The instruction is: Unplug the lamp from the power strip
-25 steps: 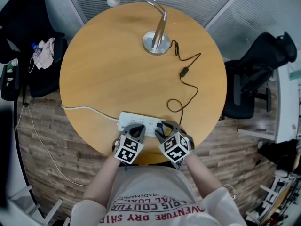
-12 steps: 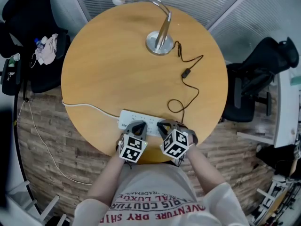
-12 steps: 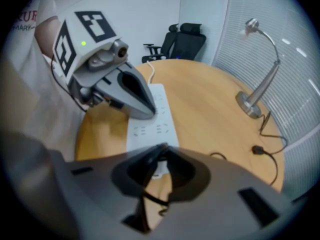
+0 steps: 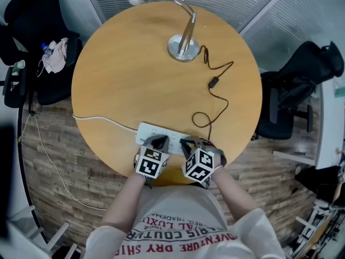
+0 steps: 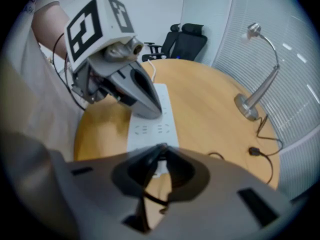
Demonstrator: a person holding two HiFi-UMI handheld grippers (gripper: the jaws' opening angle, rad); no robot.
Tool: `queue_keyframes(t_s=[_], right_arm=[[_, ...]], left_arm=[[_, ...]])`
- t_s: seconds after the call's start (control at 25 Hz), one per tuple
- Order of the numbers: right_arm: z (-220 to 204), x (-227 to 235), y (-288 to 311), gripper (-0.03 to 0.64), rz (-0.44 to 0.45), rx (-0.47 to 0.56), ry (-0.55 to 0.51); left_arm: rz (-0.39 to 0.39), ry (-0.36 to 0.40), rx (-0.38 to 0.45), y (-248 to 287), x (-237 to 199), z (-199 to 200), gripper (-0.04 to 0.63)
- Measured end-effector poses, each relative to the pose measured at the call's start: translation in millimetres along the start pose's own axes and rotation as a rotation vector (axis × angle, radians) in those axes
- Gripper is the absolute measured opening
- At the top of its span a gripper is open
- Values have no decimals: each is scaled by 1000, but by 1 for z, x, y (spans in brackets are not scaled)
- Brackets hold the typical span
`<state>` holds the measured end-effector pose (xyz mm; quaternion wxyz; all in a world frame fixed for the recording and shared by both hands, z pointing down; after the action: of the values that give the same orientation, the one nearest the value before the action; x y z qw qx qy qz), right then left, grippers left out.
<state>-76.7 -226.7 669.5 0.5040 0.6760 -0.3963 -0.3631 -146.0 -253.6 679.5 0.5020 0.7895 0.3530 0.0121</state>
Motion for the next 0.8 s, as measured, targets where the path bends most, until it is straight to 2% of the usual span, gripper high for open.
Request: queue_keyframes(t_s=[0.2, 0.28, 0.44, 0.64, 0.8], right_arm=[[1, -1, -4, 71, -5, -13, 3], [11, 6, -22, 71, -28, 47, 26], [38, 42, -68, 71, -101, 125, 24], [38, 52, -81, 71, -69, 146, 77], [36, 45, -80, 72, -46, 161, 112]], left_arm=[[39, 11, 23, 1, 1, 0, 22], [44, 16, 26, 2, 2, 1, 22], [116, 77, 76, 3, 3, -3, 23], [68, 29, 45, 2, 1, -2, 23], [58, 47, 24, 3, 2, -1, 23]])
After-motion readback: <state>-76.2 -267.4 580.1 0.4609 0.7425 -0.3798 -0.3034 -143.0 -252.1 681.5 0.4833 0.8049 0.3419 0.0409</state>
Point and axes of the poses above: the fingertips, and each gripper's own axes: y forward along the fingers, x to its right, z out of its top, the point moved 2 cm from there along -y, backward along the fingers, and after that the axes turned 9 degrees about -x, right-handed, at the moved point
